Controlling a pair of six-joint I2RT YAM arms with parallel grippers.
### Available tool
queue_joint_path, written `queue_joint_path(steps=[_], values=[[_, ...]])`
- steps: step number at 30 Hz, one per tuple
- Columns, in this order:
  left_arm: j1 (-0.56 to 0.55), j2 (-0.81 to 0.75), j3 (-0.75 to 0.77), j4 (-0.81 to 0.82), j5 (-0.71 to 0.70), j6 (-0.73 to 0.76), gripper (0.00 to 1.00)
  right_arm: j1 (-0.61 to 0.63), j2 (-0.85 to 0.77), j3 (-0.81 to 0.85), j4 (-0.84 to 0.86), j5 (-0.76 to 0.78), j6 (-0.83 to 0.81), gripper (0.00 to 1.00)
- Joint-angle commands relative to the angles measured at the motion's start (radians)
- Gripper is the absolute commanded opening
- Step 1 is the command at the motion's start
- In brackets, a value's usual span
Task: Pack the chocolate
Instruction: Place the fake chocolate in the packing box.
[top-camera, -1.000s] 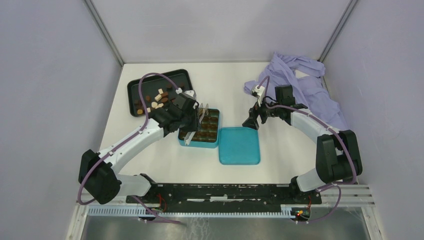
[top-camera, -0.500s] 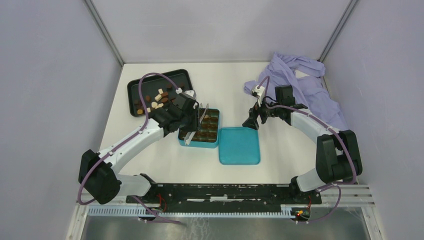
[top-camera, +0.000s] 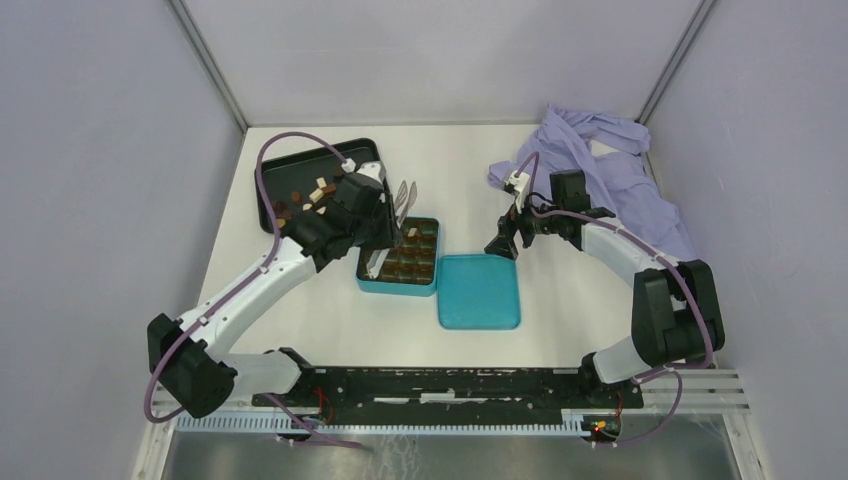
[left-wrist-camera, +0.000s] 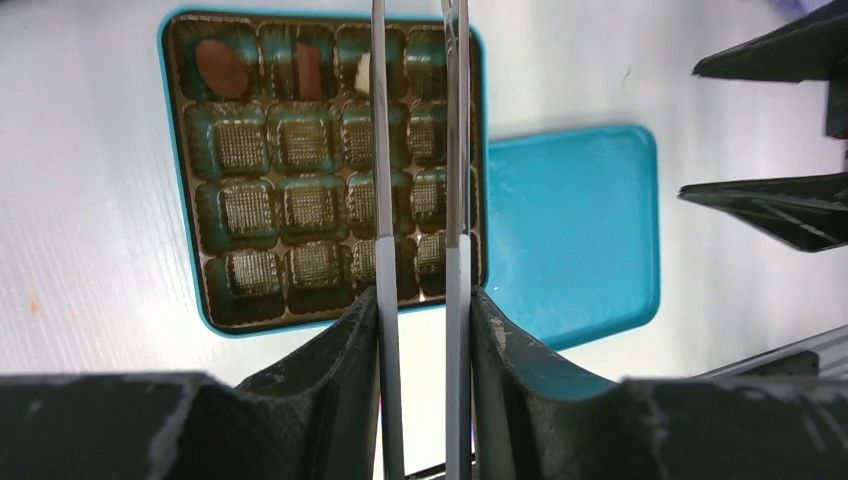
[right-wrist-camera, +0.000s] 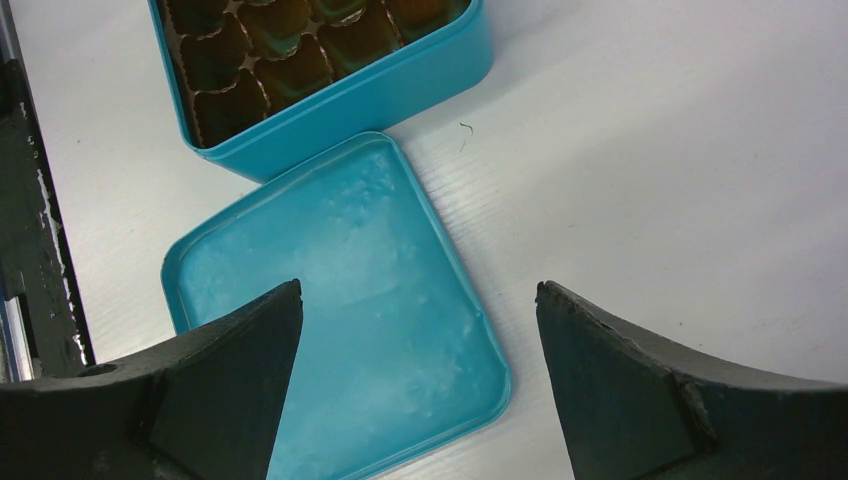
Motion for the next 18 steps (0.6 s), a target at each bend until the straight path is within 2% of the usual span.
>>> queue_joint_path(steps=[1,5,12,18], values=[[0.031,-0.026,0.075,0.039,-0.017,0.047,0.40,-0.002,-0.002,0.004,0.016,-0.018,0.000,0.93],[0.128,-0.026,0.090,0.049,0.066,0.067,0.40,-0.001,-0.005,0.004,0.015,-0.018,-0.001,0.92],[0.420,0.000,0.096,0.062,0.259,0.114,0.40,-0.001,-0.010,0.006,0.015,-0.021,-0.001,0.92],[0.524,0.119,0.172,0.027,0.275,0.180,0.40,-0.002,-0.011,0.007,0.019,-0.027,-0.001,0.93]])
